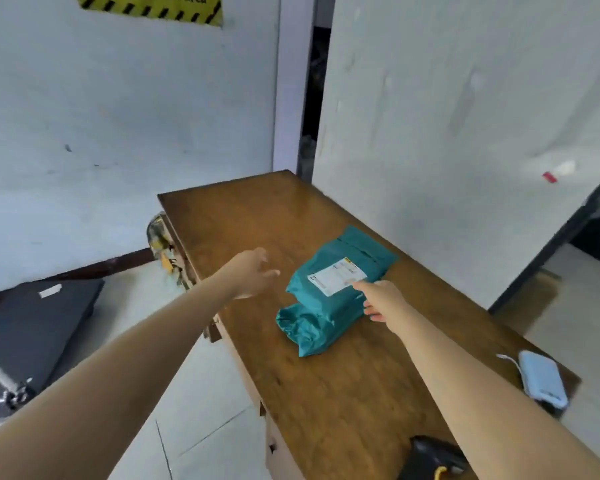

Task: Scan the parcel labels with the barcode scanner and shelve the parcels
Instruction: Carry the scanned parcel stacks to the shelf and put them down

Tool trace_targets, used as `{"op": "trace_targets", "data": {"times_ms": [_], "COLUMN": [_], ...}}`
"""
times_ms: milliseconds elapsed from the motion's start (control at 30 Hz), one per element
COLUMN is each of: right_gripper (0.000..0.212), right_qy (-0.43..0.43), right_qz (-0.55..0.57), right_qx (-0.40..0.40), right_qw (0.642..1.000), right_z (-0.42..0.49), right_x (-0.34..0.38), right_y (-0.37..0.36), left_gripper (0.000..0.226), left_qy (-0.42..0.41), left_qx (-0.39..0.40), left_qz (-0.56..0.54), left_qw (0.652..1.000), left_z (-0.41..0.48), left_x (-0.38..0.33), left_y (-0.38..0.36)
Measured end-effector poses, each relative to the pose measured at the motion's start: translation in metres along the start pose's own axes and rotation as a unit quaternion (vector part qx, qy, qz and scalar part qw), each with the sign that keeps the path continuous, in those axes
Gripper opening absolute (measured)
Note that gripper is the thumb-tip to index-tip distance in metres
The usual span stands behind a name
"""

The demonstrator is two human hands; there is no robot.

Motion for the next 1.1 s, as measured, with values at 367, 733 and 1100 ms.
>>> {"op": "trace_targets", "data": {"times_ms": [367, 733, 1100], "right_gripper": [0.082, 0.041, 0.025], "right_qy": [-0.117, -0.104, 0.015], "right_qz": [0.367, 0.539, 0.552], "right_qx": [0.002, -0.075, -0.227], "right_qw": [0.923, 0.832, 0.802], "right_z": [0.107, 0.138, -0.023], "right_x": [-0.061, -0.087, -0.081], "right_y": [-0.035, -0.051, 0.058], "left_gripper": [0.105, 0.025, 0.075], "left_qy": [0.041, 0.013, -0.166], "left_qx": [0.233, 0.483, 0.521], "left_qz": [-0.344, -0.461, -0.441], "left_qw": [0.909, 0.744, 0.712], "left_z": [0.218, 0.237, 0.152], "left_x": [0.003, -0.051, -0.208], "left_y": [-0.100, -0.184, -0.165]}}
Point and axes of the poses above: each hand's wrist, its own z-axis towards the middle knuckle, its own y-axis out of the back of the hand, x = y × z, the point moved 8 cm from there along z, towards the middle knuckle, and after that the axes turned 11 degrees about x, right-handed, at the moved point
